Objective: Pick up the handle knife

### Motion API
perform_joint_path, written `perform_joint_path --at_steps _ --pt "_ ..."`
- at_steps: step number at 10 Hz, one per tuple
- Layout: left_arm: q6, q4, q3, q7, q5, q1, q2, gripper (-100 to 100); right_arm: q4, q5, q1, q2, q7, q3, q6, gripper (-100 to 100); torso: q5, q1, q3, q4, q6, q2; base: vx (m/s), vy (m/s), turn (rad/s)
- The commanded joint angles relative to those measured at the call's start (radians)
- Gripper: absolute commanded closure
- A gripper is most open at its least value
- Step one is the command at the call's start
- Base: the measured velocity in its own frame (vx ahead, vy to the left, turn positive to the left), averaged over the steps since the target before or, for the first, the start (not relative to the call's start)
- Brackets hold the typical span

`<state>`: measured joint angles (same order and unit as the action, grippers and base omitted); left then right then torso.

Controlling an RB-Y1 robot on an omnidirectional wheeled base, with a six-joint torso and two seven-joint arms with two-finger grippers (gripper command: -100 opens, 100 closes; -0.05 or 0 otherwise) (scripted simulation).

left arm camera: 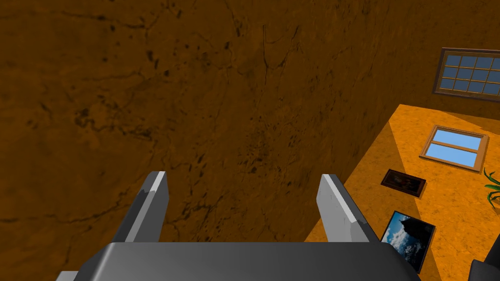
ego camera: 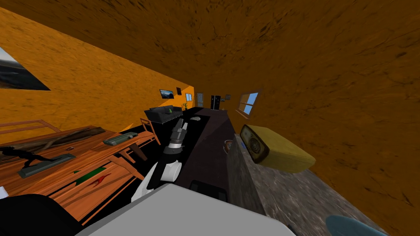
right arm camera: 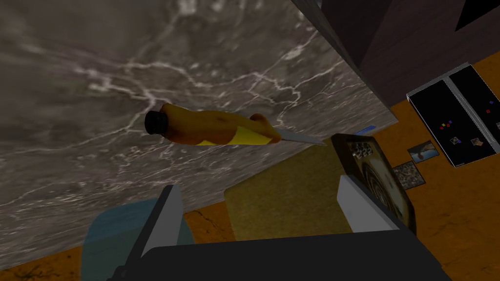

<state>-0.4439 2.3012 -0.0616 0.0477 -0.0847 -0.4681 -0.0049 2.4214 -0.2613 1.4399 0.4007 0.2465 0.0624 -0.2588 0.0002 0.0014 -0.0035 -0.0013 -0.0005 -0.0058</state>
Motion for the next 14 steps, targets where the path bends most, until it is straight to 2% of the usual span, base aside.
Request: perform_joint_path --at_steps 1,2,3,5,6,7,8,9,10,11,13,14 --pt "0.0 0.0 0.0 0.0 0.0 0.0 0.0 0 -0.001 -0.006 0.035 0.019 0.003 -0.001 -0.017 -100 0.0 0.0 0.0 0.0 0.0 0.0 0.082 0.003 0.053" --pt "0.0 0.0 0.0 0.0 0.0 0.0 0.0 0 -0.005 -0.018 0.077 0.055 0.006 -0.003 -0.041 -100 0.0 0.0 0.0 0.0 0.0 0.0 0.109 0.006 0.118" --pt "0.0 0.0 0.0 0.0 0.0 0.0 0.0 0 -0.005 -0.018 0.084 0.055 0.006 -0.003 -0.041 -100 0.0 -0.001 0.0 0.0 0.0 -0.001 0.097 0.009 0.058" --pt "0.0 0.0 0.0 0.0 0.0 0.0 0.0 0 -0.015 -0.039 0.157 0.12 0.008 -0.009 -0.081 -100 0.0 0.0 0.0 0.0 0.0 0.0 0.111 0.008 0.143" --pt "0.0 0.0 0.0 0.0 0.0 0.0 0.0 0 -0.015 -0.039 0.175 0.135 0.008 -0.009 -0.081 -100 0.0 -0.001 -0.001 0.0 0.0 -0.002 0.109 0.011 0.083" --pt "0.0 0.0 0.0 0.0 0.0 0.0 0.0 0 -0.021 -0.047 0.215 0.168 0.007 -0.014 -0.098 -100 0.0 0.0 -0.001 0.0 0.0 -0.001 0.098 0.029 0.118" --pt "0.0 0.0 0.0 0.0 0.0 0.0 0.0 0 -0.021 -0.047 0.217 0.176 0.007 -0.014 -0.098 -100 0.0 0.001 -0.001 0.0 0.0 -0.001 0.066 0.013 0.071" --pt "0.0 0.0 0.0 0.0 0.0 0.0 0.0 0 -0.028 -0.055 0.255 0.215 0.006 -0.018 -0.112 -100 0.0 0.0 0.0 0.0 0.0 0.001 0.069 0.018 0.133" --pt "0.0 0.0 0.0 0.0 0.0 0.0 0.0 0 -0.035 -0.061 0.282 0.242 0.004 -0.023 -0.123 -100 0.0 0.001 0.001 0.0 0.0 0.001 0.108 0.021 0.198" --pt "0.0 0.0 0.0 0.0 0.0 0.0 0.0 0 -0.035 -0.061 0.291 0.259 0.004 -0.023 -0.123 -100 0.0 0.0 0.0 0.0 0.0 -0.001 0.087 -0.001 0.083" --pt "0.0 0.0 0.0 0.0 0.0 0.0 0.0 0 -0.051 -0.069 0.352 0.327 -0.002 -0.033 -0.14 -100 0.0 0.0 0.0 0.0 0.0 0.0 0.103 0.014 0.153" --pt "0.0 0.0 0.0 0.0 0.0 0.0 0.0 0 -0.051 -0.069 0.353 0.338 -0.002 -0.033 -0.14 -100 0.0 0.001 -0.001 0.0 0.0 -0.001 0.075 0.012 0.08"
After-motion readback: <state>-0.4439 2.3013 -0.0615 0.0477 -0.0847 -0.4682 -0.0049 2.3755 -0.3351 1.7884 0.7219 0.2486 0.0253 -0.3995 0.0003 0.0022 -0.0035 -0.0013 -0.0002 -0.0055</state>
